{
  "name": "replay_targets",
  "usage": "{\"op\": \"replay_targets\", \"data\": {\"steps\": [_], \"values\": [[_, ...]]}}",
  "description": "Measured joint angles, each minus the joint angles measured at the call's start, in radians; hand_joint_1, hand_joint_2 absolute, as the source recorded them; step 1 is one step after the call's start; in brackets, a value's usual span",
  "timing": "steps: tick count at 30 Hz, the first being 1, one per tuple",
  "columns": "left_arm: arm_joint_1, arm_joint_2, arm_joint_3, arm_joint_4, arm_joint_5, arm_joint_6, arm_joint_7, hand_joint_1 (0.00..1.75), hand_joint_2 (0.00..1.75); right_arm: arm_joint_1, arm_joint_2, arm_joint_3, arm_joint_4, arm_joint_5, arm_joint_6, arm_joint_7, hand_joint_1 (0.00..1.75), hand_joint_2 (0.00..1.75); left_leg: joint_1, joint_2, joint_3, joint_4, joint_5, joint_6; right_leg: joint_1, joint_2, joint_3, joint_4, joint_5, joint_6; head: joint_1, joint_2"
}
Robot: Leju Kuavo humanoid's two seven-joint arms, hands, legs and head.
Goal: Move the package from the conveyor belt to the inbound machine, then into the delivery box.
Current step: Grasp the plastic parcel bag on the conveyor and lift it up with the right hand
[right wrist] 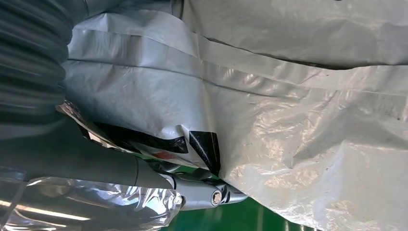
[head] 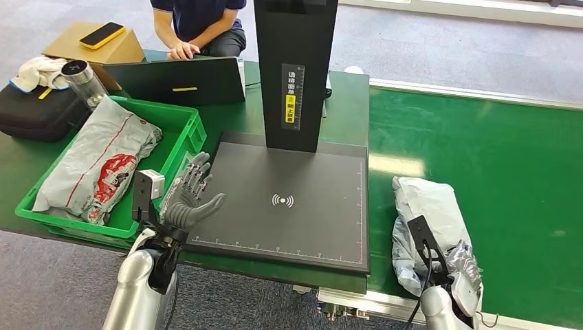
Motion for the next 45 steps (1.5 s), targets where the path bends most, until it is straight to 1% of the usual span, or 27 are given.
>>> {"op": "replay_targets", "data": {"steps": [2, 3, 4, 6, 12, 16, 20, 22, 23, 25, 29, 32, 34, 38, 41, 43, 45], "values": [[0.0, 0.0, 0.0, 0.0, 0.004, -0.001, 0.0, 0.0, 1.75, -0.006, -0.002, 0.001, 0.01, 0.002, 0.011, 0.002, 1.23, 1.75, 0.0, 0.0, 0.0, 0.0, 0.0, 0.0, 0.0, 0.0, 0.001, 0.0, 0.0, 0.0, 0.0, 0.0], [0.0, 0.0, 0.0, 0.0, 0.009, -0.004, 0.0, 0.0, 1.75, -0.01, -0.003, 0.002, 0.018, 0.002, 0.015, 0.002, 1.61, 1.75, 0.0, 0.0, 0.001, 0.0, 0.0, 0.0, 0.0, 0.0, 0.001, 0.0, 0.0, 0.0, 0.0, 0.0], [0.0, 0.0, 0.0, 0.001, 0.015, -0.006, 0.001, 0.0, 1.75, -0.014, -0.004, 0.003, 0.027, 0.003, 0.017, 0.0, 1.72, 1.75, 0.0, 0.0, 0.001, 0.0, 0.0, 0.0, 0.0, 0.0, 0.001, 0.0, 0.0, 0.0, 0.0, 0.0], [0.0, 0.0, 0.0, 0.001, 0.024, -0.01, 0.003, 0.0, 1.75, -0.022, -0.005, 0.004, 0.044, 0.002, 0.016, -0.004, 1.75, 1.75, 0.0, 0.0, 0.002, 0.0, 0.0, 0.0, 0.0, 0.0, 0.002, -0.001, 0.0, 0.0, 0.0, 0.0], [0.001, 0.0, 0.0, 0.001, 0.031, -0.004, 0.01, 0.0, 1.75, -0.046, -0.017, 0.009, 0.086, -0.005, 0.013, -0.022, 1.71, 1.75, 0.0, 0.0, 0.003, 0.0, 0.0, 0.001, 0.0, 0.0, 0.004, -0.001, 0.001, 0.001, 0.0, 0.0], [0.001, 0.0, 0.0, 0.0, 0.033, -0.001, 0.012, 0.0, 1.75, -0.058, -0.022, 0.012, 0.103, -0.009, 0.013, -0.031, 1.72, 1.75, 0.0, 0.0, 0.004, 0.0, 0.0, 0.001, 0.0, 0.0, 0.005, -0.001, 0.001, 0.001, 0.0, 0.0], [0.002, 0.0, 0.001, 0.0, 0.038, 0.002, 0.014, 0.0, 1.75, -0.07, -0.027, 0.017, 0.119, -0.018, 0.011, -0.046, 1.64, 1.75, 0.0, 0.0, 0.004, 0.001, 0.0, 0.001, 0.0, 0.0, 0.005, -0.001, 0.001, 0.001, 0.0, 0.0], [0.002, 0.0, 0.001, 0.0, 0.04, 0.003, 0.016, 0.0, 1.75, -0.076, -0.03, 0.021, 0.128, -0.026, 0.01, -0.055, 1.67, 1.75, 0.0, 0.0, 0.004, 0.001, 0.0, 0.001, 0.0, 0.0, 0.005, -0.001, 0.001, 0.001, 0.0, 0.0], [0.002, 0.0, 0.001, 0.0, 0.041, 0.004, 0.016, 0.0, 1.75, -0.079, -0.031, 0.022, 0.132, -0.028, 0.009, -0.059, 1.71, 1.75, 0.0, 0.0, 0.004, 0.001, 0.0, 0.001, 0.0, 0.0, 0.005, -0.001, 0.001, 0.001, 0.0, 0.0], [0.003, 0.0, 0.001, 0.0, 0.043, 0.006, 0.016, 0.0, 1.75, -0.085, -0.031, 0.025, 0.139, -0.037, -0.01, -0.073, 1.75, 1.75, 0.0, 0.0, 0.005, 0.001, 0.0, 0.001, 0.0, 0.0, 0.006, -0.001, 0.001, 0.001, 0.0, 0.0], [0.018, 0.0, 0.003, -0.013, 0.046, 0.013, 0.017, 0.0, 1.75, -0.08, -0.03, 0.025, 0.132, -0.117, -0.138, -0.171, 1.75, 1.75, 0.0, 0.0, 0.004, 0.001, 0.0, 0.001, 0.0, 0.0, 0.006, -0.001, 0.001, 0.002, 0.0, 0.0], [0.036, 0.0, 0.006, -0.034, 0.047, 0.014, 0.021, 0.0, 1.75, -0.063, -0.026, 0.025, 0.082, -0.169, -0.188, -0.22, 1.75, 1.75, 0.0, 0.0, 0.003, 0.001, 0.001, 0.001, 0.0, 0.0, 0.005, -0.001, 0.002, 0.002, 0.0, 0.0], [0.043, 0.0, 0.009, -0.045, 0.047, 0.013, 0.023, 0.0, 1.75, -0.049, -0.021, 0.023, 0.036, -0.214, -0.232, -0.272, 1.75, 1.75, 0.0, 0.0, 0.002, 0.001, 0.001, 0.001, 0.0, 0.0, 0.004, -0.001, 0.002, 0.002, 0.0, 0.0], [0.045, 0.0, 0.013, -0.054, 0.045, 0.007, 0.015, 0.0, 1.75, 0.0, 0.0, 0.012, -0.119, -0.365, -0.387, -0.477, 1.75, 1.75, 0.0, -0.001, -0.001, 0.001, 0.0, 0.001, 0.0, -0.001, 0.001, -0.001, 0.001, 0.002, 0.0, 0.0], [0.035, 0.0, 0.012, -0.05, 0.038, 0.003, 0.002, 0.0, 1.75, 0.044, 0.019, -0.001, -0.262, -0.463, -0.471, -0.608, 1.75, 1.75, 0.0, -0.001, -0.001, 0.0, 0.0, 0.0, 0.0, -0.001, 0.0, -0.001, 0.0, 0.002, 0.0, 0.0], [0.023, -0.001, 0.01, -0.042, 0.033, 0.001, -0.006, 0.0, 1.75, 0.068, 0.031, -0.006, -0.342, -0.505, -0.501, -0.659, 1.75, 1.75, 0.0, -0.001, -0.001, 0.0, 0.0, 0.0, 0.0, -0.001, 0.0, -0.001, 0.0, 0.002, 0.0, 0.0], [0.013, -0.002, 0.007, -0.034, 0.031, 0.001, -0.01, 0.0, 1.75, 0.086, 0.04, -0.009, -0.404, -0.526, -0.512, -0.682, 1.75, 1.75, 0.0, -0.001, -0.001, 0.0, 0.0, 0.0, 0.0, -0.001, 0.0, -0.001, 0.0, 0.002, 0.0, 0.0]]}}
